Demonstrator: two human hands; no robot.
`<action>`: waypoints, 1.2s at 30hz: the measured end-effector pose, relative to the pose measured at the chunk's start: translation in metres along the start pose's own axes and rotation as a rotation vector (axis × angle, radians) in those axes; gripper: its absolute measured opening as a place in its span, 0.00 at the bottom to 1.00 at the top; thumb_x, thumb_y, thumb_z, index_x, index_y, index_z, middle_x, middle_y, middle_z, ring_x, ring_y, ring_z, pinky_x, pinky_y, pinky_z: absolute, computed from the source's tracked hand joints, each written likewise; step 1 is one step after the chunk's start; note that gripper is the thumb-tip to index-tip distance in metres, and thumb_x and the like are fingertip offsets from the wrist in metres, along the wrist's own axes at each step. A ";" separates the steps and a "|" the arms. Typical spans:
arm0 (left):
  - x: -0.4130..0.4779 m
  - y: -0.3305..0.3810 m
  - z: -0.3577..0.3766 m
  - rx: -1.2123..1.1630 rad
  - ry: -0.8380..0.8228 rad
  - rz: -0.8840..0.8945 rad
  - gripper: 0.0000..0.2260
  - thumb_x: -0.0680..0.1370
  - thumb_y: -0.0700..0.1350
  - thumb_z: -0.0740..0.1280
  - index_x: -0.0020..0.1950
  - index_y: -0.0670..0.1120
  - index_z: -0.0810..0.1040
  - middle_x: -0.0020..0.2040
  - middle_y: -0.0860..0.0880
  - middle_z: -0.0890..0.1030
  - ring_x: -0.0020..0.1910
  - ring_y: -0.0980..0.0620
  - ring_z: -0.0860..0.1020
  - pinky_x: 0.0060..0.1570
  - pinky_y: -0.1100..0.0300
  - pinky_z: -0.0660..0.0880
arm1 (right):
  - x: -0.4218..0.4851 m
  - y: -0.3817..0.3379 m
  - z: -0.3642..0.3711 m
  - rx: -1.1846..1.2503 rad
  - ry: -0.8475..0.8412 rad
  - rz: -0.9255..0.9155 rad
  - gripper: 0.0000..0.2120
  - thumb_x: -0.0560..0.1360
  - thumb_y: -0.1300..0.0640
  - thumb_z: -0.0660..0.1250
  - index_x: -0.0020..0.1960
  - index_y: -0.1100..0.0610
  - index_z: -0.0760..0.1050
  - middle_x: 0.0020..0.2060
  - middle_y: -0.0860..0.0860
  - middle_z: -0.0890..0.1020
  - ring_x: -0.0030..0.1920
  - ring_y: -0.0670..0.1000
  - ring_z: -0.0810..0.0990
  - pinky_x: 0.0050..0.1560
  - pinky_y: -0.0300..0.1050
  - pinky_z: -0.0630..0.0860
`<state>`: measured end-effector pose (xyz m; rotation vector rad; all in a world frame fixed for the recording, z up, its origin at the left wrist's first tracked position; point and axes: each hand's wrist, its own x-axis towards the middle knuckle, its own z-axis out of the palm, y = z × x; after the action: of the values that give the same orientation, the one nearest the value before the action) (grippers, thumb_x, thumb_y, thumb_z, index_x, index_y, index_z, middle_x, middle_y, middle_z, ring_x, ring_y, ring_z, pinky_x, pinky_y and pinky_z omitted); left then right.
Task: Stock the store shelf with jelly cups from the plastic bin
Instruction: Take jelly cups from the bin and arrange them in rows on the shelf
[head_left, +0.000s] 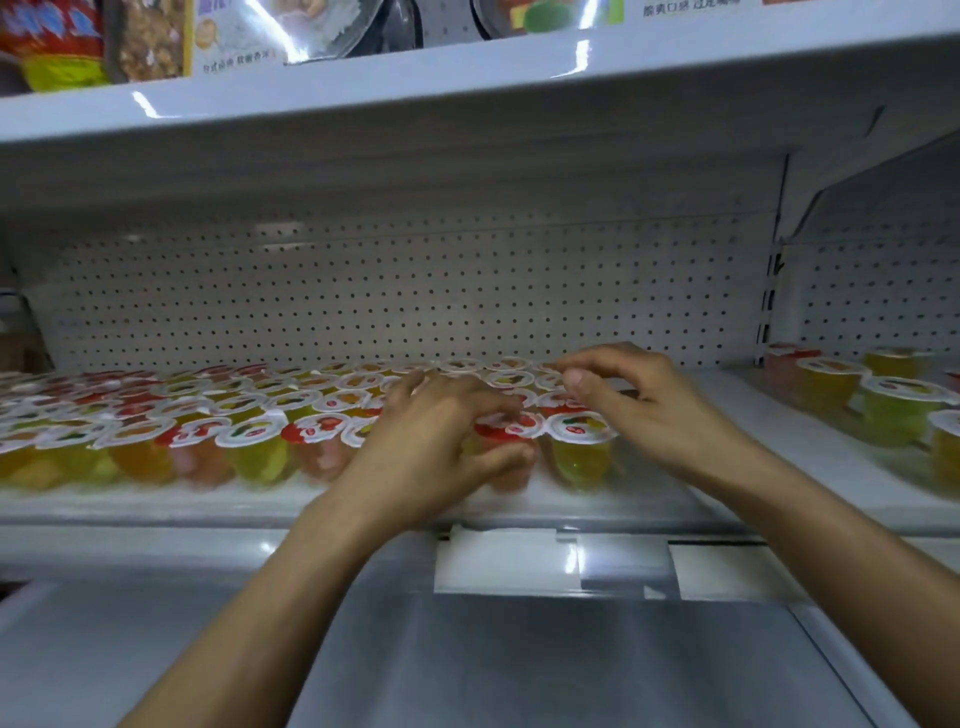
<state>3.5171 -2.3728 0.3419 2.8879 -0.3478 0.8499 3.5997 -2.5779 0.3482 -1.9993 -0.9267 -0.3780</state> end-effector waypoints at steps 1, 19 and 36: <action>-0.002 0.003 0.003 0.034 0.011 -0.014 0.24 0.72 0.69 0.61 0.63 0.60 0.77 0.60 0.59 0.78 0.63 0.57 0.72 0.72 0.45 0.57 | -0.005 -0.001 0.002 -0.021 0.004 -0.007 0.13 0.79 0.48 0.63 0.60 0.50 0.79 0.57 0.47 0.78 0.58 0.44 0.75 0.60 0.41 0.72; -0.006 0.011 0.011 -0.162 0.112 -0.089 0.13 0.73 0.52 0.73 0.57 0.60 0.81 0.56 0.62 0.79 0.59 0.62 0.75 0.75 0.46 0.48 | -0.041 0.009 0.020 -0.083 0.043 -0.007 0.20 0.72 0.57 0.73 0.63 0.47 0.76 0.61 0.47 0.70 0.57 0.41 0.73 0.54 0.21 0.66; -0.018 0.029 0.025 0.006 0.173 -0.126 0.24 0.71 0.65 0.57 0.61 0.59 0.78 0.60 0.57 0.79 0.62 0.53 0.75 0.72 0.40 0.47 | -0.044 0.009 0.022 -0.164 -0.007 0.000 0.24 0.73 0.50 0.72 0.67 0.43 0.70 0.67 0.45 0.65 0.61 0.40 0.69 0.63 0.35 0.69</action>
<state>3.5083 -2.4022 0.3123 2.7801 -0.1447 1.0691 3.5745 -2.5839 0.3052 -2.1500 -0.9257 -0.4604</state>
